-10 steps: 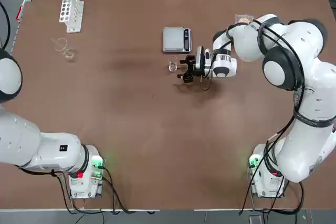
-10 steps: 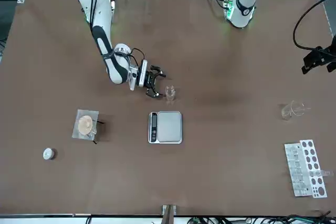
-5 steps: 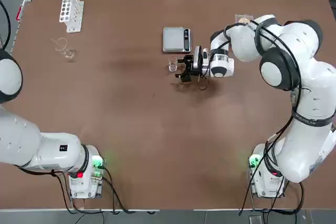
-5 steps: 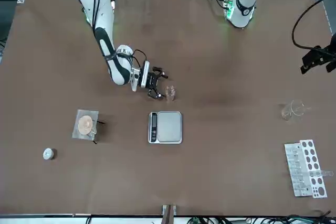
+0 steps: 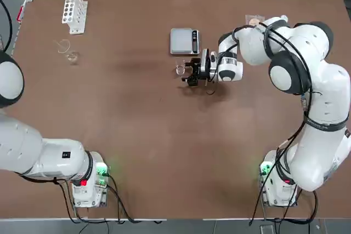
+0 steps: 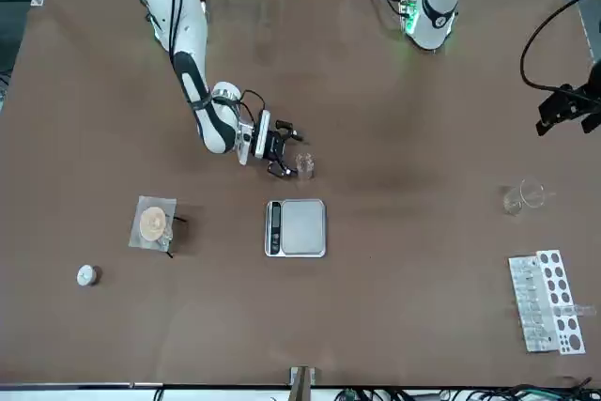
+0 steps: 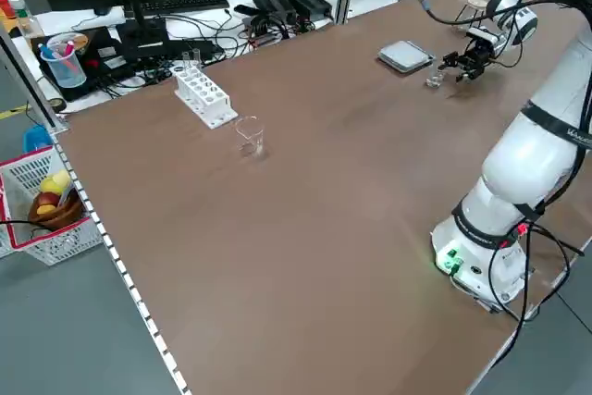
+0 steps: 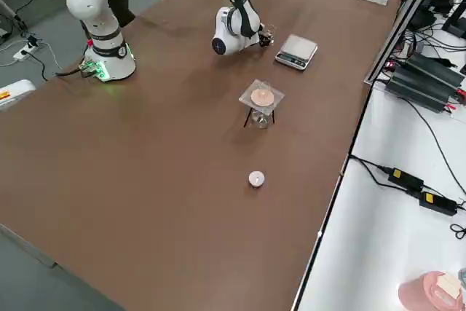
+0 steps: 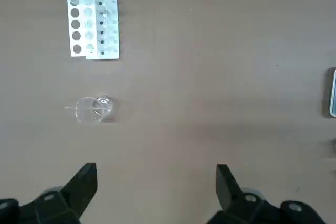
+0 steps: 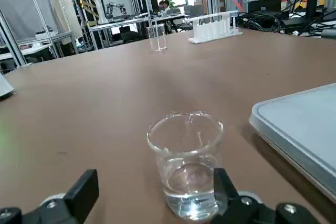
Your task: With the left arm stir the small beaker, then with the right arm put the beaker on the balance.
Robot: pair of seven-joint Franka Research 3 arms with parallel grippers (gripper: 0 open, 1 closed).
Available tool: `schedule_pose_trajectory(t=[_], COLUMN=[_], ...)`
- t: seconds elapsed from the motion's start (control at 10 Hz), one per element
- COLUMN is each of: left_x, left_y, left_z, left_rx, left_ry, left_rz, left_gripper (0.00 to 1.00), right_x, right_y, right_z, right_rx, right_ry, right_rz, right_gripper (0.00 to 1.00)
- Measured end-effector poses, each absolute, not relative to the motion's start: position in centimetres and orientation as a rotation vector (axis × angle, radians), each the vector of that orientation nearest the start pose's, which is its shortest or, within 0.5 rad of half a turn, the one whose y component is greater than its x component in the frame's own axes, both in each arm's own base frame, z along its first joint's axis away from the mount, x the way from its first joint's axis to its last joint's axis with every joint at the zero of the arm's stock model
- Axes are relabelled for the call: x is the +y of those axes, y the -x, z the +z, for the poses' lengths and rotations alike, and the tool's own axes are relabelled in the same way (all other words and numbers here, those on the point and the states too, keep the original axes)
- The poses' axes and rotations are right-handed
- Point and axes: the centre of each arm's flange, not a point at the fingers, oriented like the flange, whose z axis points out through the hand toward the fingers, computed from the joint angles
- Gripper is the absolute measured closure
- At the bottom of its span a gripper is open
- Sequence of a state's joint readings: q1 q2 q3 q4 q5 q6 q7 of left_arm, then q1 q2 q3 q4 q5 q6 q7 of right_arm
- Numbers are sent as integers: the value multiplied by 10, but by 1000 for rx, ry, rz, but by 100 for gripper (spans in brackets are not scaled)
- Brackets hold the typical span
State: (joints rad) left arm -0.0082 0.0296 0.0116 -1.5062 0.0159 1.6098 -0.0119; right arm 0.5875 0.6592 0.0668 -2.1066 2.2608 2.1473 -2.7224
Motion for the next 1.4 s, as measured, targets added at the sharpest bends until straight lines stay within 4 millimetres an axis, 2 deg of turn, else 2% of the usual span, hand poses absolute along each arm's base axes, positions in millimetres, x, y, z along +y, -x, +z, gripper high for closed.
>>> schedule_pose_trajectory(t=[0.4,0.8,1.1,1.4], left_x=[-9,-7,1,0], left_y=[-569,-571,-580,-582], left_z=[642,644,638,638], left_rx=[11,6,-13,-12], left_ry=[3125,3124,3121,3121], left_rz=[-120,-142,-177,-194], left_gripper=[0,0,0,0], right_x=[375,380,385,391], right_y=[-417,-416,-410,-404], right_z=[96,90,85,84], right_rx=[-1173,-1167,-1181,-1190], right_ry=[1620,1623,1618,1606], right_rz=[-1089,-1086,-1074,-1064], right_gripper=[3,3,3,3])
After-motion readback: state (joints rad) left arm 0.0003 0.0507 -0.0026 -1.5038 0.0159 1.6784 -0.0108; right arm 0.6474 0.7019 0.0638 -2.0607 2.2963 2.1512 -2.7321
